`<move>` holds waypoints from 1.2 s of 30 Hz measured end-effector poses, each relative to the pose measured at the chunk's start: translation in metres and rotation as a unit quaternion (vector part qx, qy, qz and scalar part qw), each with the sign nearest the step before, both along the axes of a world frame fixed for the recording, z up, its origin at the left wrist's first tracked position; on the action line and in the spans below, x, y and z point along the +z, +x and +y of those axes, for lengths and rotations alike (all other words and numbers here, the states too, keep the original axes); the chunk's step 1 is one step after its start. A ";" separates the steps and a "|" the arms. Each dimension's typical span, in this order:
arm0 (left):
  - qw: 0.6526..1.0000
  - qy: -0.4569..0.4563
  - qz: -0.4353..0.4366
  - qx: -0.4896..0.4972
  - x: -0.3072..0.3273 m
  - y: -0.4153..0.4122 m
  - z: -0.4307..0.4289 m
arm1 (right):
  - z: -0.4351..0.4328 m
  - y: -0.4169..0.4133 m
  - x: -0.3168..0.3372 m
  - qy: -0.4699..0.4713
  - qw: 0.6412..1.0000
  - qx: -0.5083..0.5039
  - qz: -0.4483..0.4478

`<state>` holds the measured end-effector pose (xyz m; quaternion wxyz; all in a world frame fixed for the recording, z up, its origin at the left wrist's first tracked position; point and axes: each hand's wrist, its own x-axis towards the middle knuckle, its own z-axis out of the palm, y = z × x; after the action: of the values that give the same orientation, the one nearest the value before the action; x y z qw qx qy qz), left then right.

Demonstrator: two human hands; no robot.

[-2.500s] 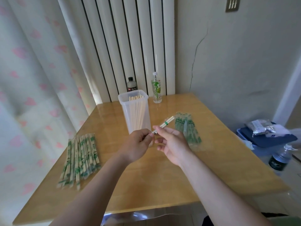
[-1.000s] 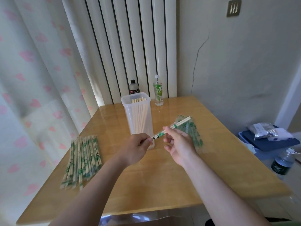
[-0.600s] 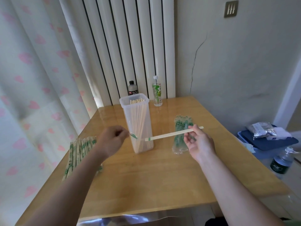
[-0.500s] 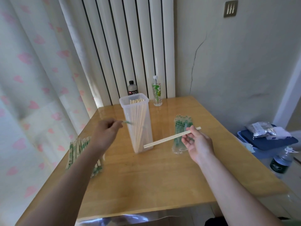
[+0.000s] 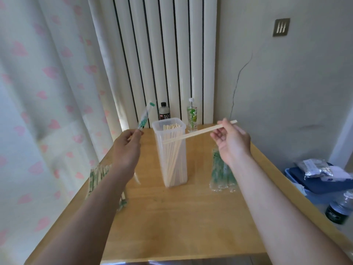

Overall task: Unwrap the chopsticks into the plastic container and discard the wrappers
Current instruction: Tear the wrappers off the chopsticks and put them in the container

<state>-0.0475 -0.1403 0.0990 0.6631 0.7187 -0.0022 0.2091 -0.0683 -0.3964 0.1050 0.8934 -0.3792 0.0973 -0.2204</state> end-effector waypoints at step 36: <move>0.953 0.040 0.137 -0.268 -0.041 -0.021 -0.098 | -0.014 0.025 0.003 -0.458 0.885 0.066 0.049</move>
<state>-0.0687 -0.2383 0.0581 0.6596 0.7391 -0.1123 -0.0776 -0.0434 -0.4101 0.1078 0.6268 -0.7622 0.0038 -0.1618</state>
